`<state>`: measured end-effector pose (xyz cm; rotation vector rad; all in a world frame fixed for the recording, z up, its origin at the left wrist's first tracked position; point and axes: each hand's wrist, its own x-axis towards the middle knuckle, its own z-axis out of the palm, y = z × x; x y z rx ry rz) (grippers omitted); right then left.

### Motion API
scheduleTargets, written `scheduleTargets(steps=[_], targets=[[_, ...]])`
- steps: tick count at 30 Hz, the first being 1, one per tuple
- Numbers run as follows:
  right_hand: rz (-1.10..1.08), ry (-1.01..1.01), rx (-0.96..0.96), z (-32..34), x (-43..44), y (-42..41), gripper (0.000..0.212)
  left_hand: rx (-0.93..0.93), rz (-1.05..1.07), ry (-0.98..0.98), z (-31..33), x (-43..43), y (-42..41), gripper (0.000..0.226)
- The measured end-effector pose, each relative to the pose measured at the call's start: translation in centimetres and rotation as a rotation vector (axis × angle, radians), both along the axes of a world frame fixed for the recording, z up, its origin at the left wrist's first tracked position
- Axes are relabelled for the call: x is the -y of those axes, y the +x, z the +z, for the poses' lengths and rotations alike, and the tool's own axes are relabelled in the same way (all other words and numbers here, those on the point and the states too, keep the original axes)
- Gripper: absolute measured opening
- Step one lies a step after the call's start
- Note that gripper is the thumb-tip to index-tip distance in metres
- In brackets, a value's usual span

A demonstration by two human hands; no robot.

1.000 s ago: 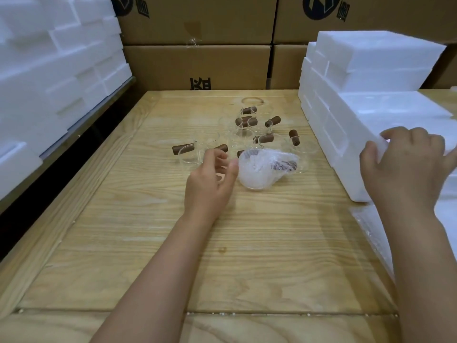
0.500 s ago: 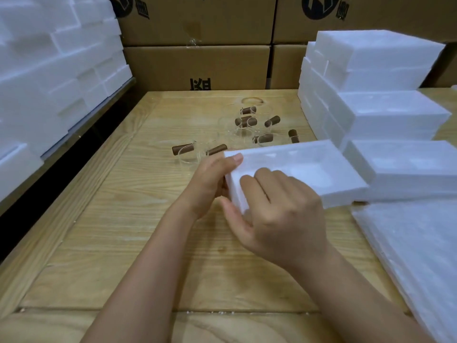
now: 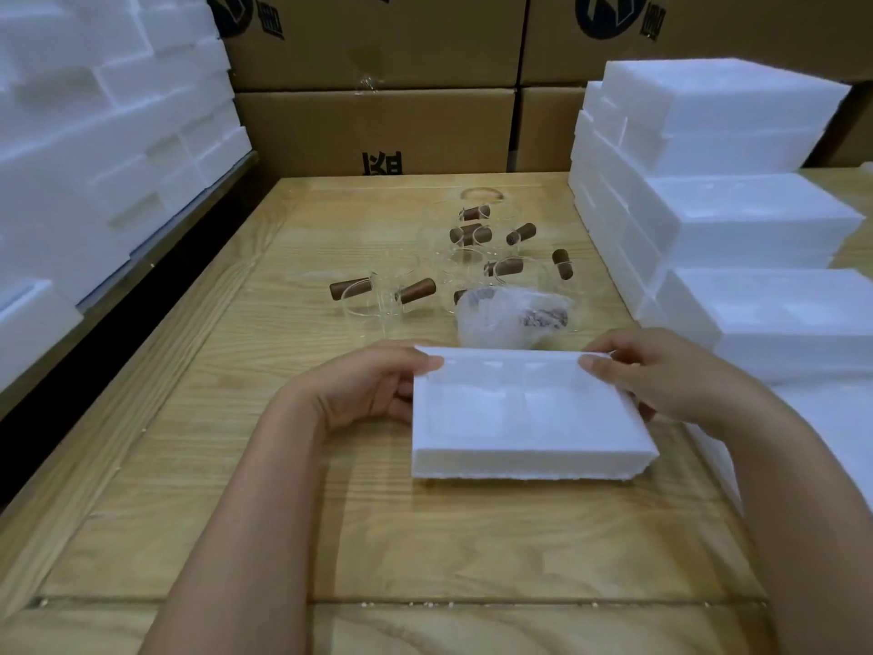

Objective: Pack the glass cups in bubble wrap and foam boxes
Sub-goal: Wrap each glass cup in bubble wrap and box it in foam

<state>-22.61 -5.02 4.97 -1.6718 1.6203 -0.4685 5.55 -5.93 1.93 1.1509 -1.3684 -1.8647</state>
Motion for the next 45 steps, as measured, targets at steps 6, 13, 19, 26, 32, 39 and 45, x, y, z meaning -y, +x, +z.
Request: scheduleTargets(steps=[6,13,19,26,32,39,45], targets=[[-0.003,0.023,-0.018,-1.0,1.1,-0.1,0.017,0.247,0.028,-0.197,0.1,0.5,-0.1,0.026],[-0.195,-0.392,0.004,-1.4,2.7,1.3,0.014,0.323,0.443,-0.372,-0.4,1.2,-2.1,0.004],[-0.155,-0.348,0.13,-3.3,4.5,3.2,0.029,0.257,0.405,-0.392,-0.8,1.6,-3.5,0.02],[-0.188,-0.438,0.421,-2.7,4.1,2.3,0.031,-0.019,0.395,-0.438,-0.1,1.0,-3.5,0.039],[-0.084,-0.452,0.664,-0.9,2.8,2.9,0.019,-0.13,0.406,-0.597,1.0,0.4,-3.2,0.055],[-0.147,-0.218,0.718,-0.2,2.0,3.0,0.022,-0.141,0.429,-0.495,0.4,0.5,-3.5,0.061],[-0.156,-0.087,0.732,0.0,1.5,3.0,0.024,-0.017,0.567,-0.56,0.2,0.6,-3.8,0.089]])
